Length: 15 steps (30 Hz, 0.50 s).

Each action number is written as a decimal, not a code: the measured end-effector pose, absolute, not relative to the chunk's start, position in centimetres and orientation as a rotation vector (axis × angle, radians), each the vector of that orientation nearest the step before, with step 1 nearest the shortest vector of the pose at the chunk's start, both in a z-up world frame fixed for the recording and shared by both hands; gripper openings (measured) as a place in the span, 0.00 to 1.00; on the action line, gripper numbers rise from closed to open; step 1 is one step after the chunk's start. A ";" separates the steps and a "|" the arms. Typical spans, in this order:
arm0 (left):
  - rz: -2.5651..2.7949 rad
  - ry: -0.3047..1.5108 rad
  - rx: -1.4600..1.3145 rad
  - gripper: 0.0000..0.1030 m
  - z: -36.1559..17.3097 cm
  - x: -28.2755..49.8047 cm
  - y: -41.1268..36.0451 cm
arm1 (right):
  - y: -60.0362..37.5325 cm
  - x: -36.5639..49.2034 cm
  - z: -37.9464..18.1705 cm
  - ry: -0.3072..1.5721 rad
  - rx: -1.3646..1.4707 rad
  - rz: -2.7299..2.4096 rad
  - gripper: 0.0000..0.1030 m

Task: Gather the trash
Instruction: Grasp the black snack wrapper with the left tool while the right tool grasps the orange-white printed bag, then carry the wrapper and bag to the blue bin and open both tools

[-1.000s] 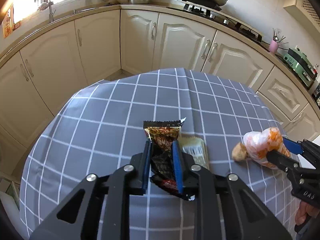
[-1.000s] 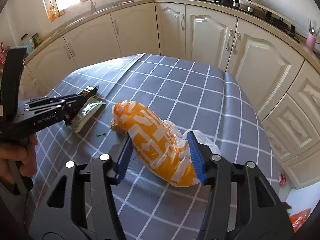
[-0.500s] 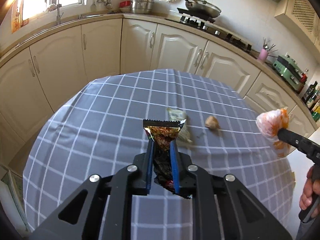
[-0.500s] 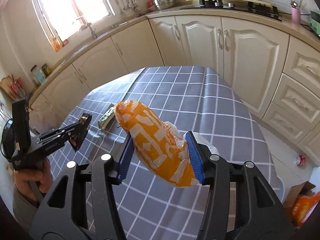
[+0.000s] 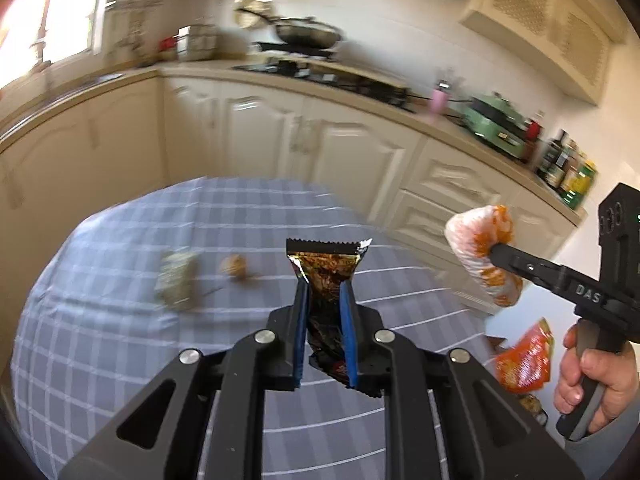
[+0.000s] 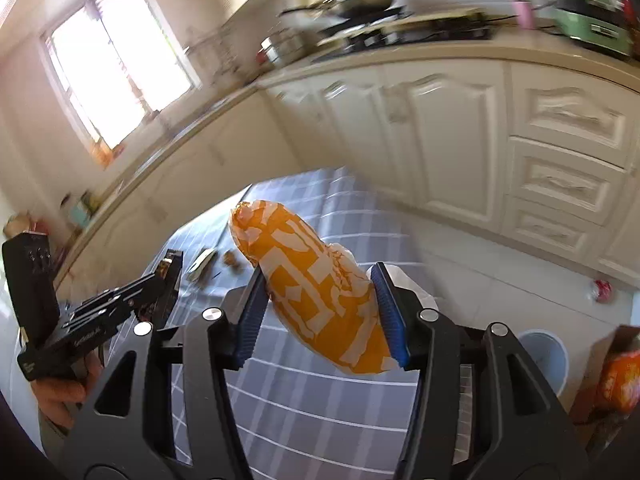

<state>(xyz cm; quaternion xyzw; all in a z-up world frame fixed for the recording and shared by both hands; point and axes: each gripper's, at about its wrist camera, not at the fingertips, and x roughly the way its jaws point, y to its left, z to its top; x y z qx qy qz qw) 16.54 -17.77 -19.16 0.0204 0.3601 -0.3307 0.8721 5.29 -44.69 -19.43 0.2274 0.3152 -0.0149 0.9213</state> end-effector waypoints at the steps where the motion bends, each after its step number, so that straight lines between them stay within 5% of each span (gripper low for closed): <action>1: -0.716 0.748 0.054 0.15 -18.9 16.1 -19.1 | -45.8 4.4 -19.3 0.636 0.478 -0.054 0.49; 15: -1.081 0.819 0.169 0.15 -20.4 8.1 -42.5 | -63.6 -9.3 -24.1 0.580 0.693 -0.435 0.49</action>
